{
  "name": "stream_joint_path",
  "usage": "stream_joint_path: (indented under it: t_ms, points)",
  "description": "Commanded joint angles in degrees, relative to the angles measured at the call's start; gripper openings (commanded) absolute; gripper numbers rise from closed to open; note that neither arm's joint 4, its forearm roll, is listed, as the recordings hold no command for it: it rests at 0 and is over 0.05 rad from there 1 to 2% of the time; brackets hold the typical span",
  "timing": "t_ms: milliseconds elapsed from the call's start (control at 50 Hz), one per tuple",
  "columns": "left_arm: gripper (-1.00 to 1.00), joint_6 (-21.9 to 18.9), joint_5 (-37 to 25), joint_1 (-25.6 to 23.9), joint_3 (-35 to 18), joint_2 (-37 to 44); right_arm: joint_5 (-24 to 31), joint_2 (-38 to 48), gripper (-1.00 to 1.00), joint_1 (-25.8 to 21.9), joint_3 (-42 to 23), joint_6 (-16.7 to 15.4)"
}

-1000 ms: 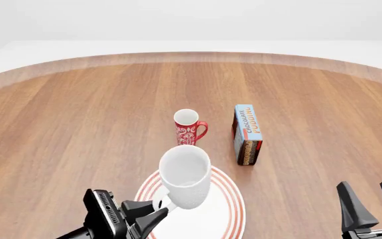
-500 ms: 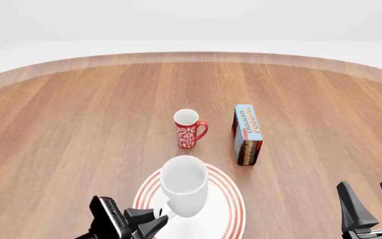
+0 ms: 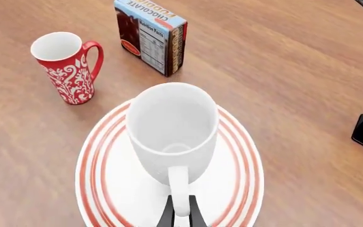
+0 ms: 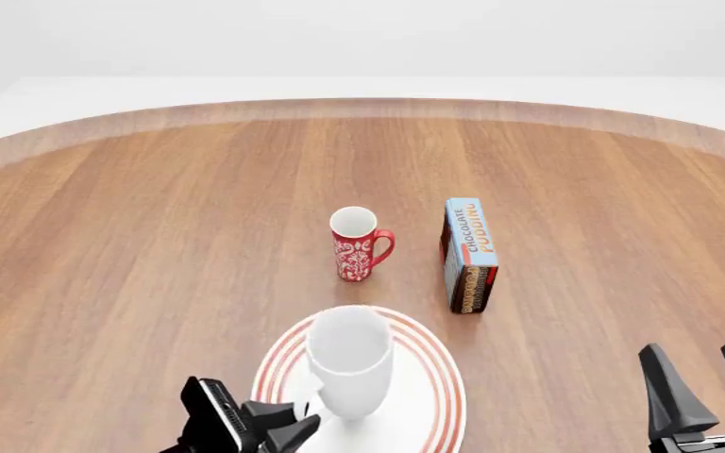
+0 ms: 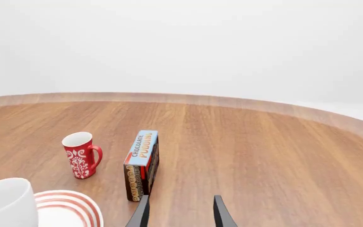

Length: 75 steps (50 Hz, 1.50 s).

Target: Pick up the white mug and put it on the plate, and put the chocolate pudding to the right of the plate.

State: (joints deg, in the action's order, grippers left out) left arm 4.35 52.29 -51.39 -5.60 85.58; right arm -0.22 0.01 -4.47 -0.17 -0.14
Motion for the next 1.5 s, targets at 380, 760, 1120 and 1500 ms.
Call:
stream_joint_path:
  t_ms: [380, 760, 1120, 1500]
  points:
    - [-1.0, 1.3, 4.6, 0.4, 0.2, 6.0, -0.1, 0.0, 1.0, 0.0, -0.1, 0.0]
    - [-1.0, 2.4, 6.6, 0.5, 0.8, 8.0, -0.1, 0.0, 1.0, 0.0, 0.0, -0.1]
    - [1.0, 3.2, 6.5, -0.1, 0.7, 8.2, 0.0, 0.0, 1.0, 0.0, 0.0, 0.0]
    - [1.0, 1.8, -1.9, 0.7, 1.1, -2.9, 0.0, 0.0, 1.0, -0.1, -0.1, 0.0]
